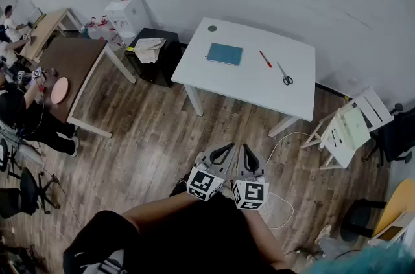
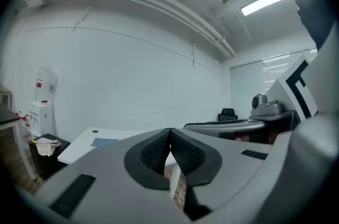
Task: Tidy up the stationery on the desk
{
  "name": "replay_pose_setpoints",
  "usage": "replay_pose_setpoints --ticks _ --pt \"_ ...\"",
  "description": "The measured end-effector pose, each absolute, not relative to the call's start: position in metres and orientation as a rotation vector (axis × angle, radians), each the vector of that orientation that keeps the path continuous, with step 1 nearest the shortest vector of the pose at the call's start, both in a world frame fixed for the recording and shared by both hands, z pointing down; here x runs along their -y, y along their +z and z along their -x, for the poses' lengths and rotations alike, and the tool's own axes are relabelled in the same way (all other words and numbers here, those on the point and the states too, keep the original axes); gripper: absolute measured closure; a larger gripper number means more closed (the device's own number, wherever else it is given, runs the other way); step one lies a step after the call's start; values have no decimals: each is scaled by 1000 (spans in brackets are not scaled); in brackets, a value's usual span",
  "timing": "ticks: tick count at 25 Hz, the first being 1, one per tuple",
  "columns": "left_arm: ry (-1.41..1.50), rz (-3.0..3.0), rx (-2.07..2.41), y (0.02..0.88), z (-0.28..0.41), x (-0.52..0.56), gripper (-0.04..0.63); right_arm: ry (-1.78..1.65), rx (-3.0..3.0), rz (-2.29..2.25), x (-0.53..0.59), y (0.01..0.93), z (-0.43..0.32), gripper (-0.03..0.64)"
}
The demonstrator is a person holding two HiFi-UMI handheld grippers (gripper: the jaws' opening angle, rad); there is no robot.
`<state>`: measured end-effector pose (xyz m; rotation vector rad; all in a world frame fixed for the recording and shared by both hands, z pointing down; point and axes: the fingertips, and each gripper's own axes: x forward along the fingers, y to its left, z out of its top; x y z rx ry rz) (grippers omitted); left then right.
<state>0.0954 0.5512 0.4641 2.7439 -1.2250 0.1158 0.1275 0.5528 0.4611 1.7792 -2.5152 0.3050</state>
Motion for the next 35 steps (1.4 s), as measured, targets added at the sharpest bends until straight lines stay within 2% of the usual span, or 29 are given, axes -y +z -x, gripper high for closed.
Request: replay_pose_setpoints --ticks 15,25,35 --pt "118 -2678 1193 493 -101 -515 581 498 2455 -1818 -521 494 -152 583" --pt "87 -2658 1155 496 -72 -407 581 454 2382 -1817 -417 497 -122 583" --pt "97 -2658 1174 489 -11 -284 581 322 2329 -1783 -289 487 -50 583"
